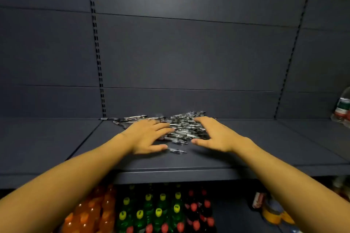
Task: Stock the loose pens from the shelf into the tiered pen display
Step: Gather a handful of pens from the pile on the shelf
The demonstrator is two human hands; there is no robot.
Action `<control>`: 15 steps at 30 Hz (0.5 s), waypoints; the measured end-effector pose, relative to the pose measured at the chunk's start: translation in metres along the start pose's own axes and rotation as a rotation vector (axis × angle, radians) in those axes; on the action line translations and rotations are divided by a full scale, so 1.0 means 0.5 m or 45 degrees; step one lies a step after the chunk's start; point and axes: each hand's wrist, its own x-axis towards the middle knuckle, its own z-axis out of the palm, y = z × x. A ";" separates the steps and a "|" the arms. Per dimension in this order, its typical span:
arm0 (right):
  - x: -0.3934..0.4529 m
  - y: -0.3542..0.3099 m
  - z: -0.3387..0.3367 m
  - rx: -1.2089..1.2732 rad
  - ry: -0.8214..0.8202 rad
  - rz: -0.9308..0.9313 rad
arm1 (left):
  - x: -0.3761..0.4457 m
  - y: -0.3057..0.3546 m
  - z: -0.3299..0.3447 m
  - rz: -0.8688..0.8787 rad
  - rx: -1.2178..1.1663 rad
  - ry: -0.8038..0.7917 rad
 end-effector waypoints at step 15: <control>0.111 0.044 0.105 -0.046 -0.208 -0.285 | 0.062 -0.027 0.097 0.013 -0.201 0.027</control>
